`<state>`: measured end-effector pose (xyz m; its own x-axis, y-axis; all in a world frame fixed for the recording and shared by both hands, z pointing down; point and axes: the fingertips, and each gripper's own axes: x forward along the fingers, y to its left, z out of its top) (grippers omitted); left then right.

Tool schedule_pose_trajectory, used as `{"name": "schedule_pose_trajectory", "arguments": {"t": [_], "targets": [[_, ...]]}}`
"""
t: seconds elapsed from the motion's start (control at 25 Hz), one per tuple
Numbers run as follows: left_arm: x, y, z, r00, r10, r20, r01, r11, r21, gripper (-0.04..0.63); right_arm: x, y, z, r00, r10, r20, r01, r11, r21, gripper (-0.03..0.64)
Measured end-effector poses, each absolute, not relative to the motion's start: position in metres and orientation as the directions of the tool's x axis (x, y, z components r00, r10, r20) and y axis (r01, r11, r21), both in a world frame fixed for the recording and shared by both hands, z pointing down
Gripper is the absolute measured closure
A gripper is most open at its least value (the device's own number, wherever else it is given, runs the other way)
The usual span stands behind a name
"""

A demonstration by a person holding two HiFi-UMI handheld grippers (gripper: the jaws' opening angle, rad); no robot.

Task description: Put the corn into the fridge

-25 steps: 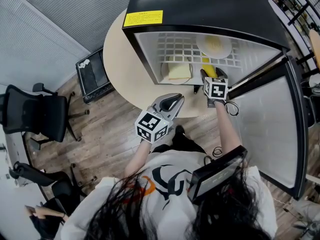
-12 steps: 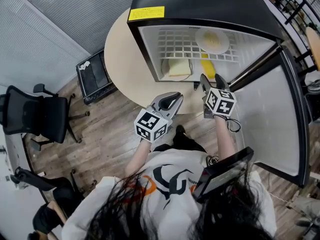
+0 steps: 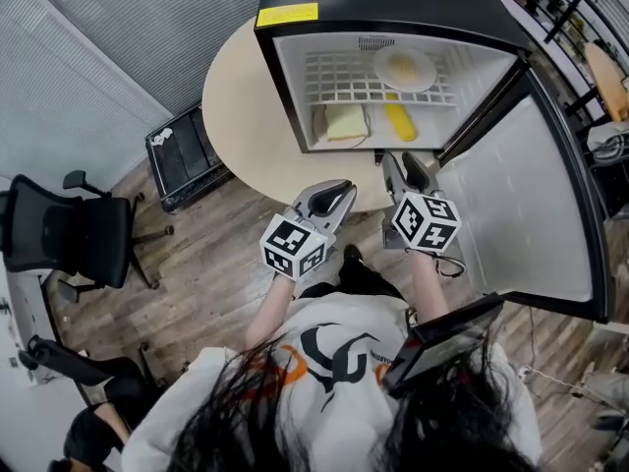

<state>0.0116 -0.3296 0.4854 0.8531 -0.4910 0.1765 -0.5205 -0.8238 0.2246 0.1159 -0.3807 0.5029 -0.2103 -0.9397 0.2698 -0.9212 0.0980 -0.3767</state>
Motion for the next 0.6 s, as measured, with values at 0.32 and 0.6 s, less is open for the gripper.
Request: {"name": "schedule_pose_trajectory", "arguments": {"t": [0.32, 0.6], "targets": [[-0.006, -0.29, 0.479, 0.855, -0.5, 0.138, -0.518, -0.819, 0.248, 0.556, 0.094, -0.323, 0.489, -0.219, -0.942, 0.255, -0.911, 0.104, -0.399, 0.472], [-0.019, -0.255, 0.484, 0.848, -0.513, 0.133, -0.528, -0.803, 0.275, 0.555, 0.081, -0.277, 0.485, -0.217, -0.94, 0.262, -0.916, 0.103, -0.387, 0.495]]}}
